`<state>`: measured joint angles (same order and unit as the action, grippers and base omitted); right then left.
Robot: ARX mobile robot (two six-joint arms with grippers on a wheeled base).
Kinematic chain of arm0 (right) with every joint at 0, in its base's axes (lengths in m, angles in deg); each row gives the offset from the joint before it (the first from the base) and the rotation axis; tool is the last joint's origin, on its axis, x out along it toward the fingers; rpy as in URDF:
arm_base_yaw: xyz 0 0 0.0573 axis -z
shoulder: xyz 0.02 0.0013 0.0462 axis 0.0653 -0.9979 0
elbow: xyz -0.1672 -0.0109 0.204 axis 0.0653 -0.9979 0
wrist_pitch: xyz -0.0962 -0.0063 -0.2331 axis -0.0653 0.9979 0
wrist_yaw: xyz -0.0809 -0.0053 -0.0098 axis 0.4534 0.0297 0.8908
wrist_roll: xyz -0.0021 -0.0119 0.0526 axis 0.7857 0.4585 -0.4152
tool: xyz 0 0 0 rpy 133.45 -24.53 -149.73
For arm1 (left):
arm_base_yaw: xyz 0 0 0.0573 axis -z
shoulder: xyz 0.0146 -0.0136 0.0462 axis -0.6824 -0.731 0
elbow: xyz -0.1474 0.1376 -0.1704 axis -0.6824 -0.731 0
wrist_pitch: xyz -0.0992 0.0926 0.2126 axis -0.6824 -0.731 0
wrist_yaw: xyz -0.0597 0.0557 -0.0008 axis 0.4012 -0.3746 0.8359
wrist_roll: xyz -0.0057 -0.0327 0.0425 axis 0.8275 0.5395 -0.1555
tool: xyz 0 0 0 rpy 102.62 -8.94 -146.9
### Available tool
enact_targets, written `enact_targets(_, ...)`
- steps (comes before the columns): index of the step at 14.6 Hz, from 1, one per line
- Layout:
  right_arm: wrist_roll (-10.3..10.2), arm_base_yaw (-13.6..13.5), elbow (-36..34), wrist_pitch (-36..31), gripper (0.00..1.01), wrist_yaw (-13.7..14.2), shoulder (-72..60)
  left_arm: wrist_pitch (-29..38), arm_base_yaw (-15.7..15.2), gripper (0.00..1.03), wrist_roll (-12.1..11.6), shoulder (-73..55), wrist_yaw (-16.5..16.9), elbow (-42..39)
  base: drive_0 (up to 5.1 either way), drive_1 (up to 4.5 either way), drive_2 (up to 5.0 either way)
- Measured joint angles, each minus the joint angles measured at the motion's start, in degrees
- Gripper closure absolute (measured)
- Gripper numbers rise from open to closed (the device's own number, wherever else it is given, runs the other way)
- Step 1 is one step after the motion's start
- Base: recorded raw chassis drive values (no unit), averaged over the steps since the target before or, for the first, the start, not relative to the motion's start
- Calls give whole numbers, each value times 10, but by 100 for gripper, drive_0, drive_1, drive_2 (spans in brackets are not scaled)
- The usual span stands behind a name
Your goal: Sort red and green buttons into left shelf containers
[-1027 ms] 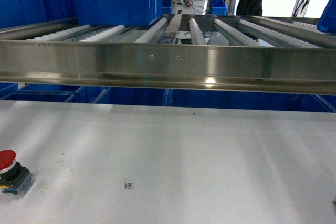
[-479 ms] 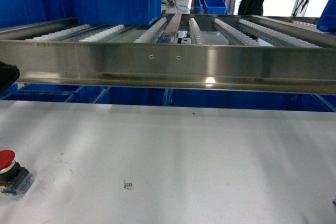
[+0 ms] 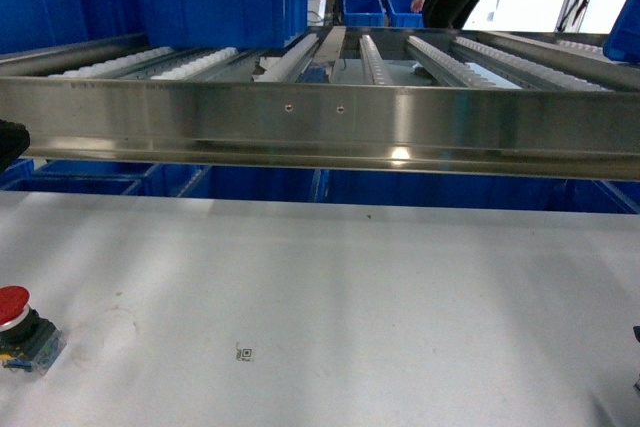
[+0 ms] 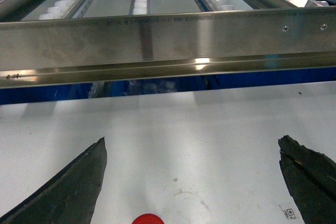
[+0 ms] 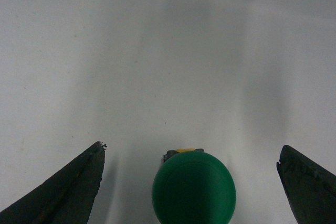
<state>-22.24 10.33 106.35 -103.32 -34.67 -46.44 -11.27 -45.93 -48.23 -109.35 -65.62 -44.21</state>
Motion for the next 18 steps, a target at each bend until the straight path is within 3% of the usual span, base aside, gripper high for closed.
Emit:
enact_targets(7, 36, 14, 12, -45, 3, 17, -101, 0, 0, 5, 0, 0, 0, 0, 0, 0, 0)
enact_targets(9, 36, 17, 13, -51, 3, 16, -110, 0, 0, 5, 0, 0, 0, 0, 0, 0, 0)
enact_targets(12, 36, 17, 16, -60, 31, 7, -116, 0, 0, 5, 0, 0, 0, 0, 0, 0, 0)
enact_targets(14, 36, 17, 13, -64, 61, 3, -119, 0, 0, 5, 0, 0, 0, 0, 0, 0, 0)
enact_targets(15, 37, 15, 11, -73, 69, 3, -123, 0, 0, 5, 0, 0, 0, 0, 0, 0, 0)
enact_targets(18, 38, 12, 6, -87, 74, 2, -124, 0, 0, 5, 0, 0, 0, 0, 0, 0, 0)
